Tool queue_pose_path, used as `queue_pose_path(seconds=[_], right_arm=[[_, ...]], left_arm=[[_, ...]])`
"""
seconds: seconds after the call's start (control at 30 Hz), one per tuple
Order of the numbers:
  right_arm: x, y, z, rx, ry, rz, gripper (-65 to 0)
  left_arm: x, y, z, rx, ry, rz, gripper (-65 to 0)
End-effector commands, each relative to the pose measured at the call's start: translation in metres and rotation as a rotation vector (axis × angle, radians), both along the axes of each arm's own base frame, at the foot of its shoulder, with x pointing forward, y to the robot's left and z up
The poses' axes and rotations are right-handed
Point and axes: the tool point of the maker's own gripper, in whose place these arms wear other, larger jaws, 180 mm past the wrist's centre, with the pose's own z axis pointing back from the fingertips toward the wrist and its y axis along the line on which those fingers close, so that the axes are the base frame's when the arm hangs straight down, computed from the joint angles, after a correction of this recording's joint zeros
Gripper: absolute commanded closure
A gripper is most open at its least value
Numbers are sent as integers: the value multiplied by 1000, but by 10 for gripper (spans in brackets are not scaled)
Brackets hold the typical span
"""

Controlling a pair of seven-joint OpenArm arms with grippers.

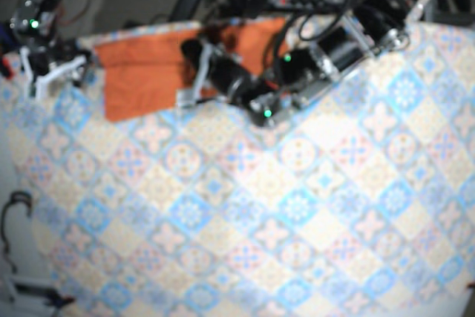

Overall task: Fold the T-shirt properly
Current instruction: 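Move the left gripper across the strip and grasp the folded shirt edge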

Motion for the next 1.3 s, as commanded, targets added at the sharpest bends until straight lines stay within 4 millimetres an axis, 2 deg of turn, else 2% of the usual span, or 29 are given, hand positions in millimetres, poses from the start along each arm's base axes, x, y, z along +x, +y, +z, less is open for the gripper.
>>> queue_pose_path(seconds=[0.0,0.17,0.3,0.47,0.63,0.8,0.9,1.07,1.2,1.27], right_arm=[[7,-5,11,-16,-41,6,-464],[8,-4,11,-15,-44,5,-464],[7,-1,9,-4,-44,-1,-464],[7,2,9,4,-64,-7,-464],[8,2,10,0,-76,-8,-464],[4,1,0,16,-58,-20,-464],[3,1,-3,22,-52,-23,-464],[3,5,-5,34,-67,-31,-464],[5,16,-12,52,-61,-6,-464],[6,18,-13,56,-58,0,-464]], left_arm=[[5,-8,12,-37,-9,-8,0],[17,-6,13,-20,-63,-10,0],[44,-14,42,-134,-134,84,0],[84,14,62,-187,-146,241,0],[100,58,56,-193,-98,405,0],[84,92,30,-121,-49,472,0],[68,103,16,-87,-9,481,0],[56,105,4,-46,-11,464,0],[55,91,-1,-30,-43,430,0],[50,78,-6,-27,-30,399,0]])
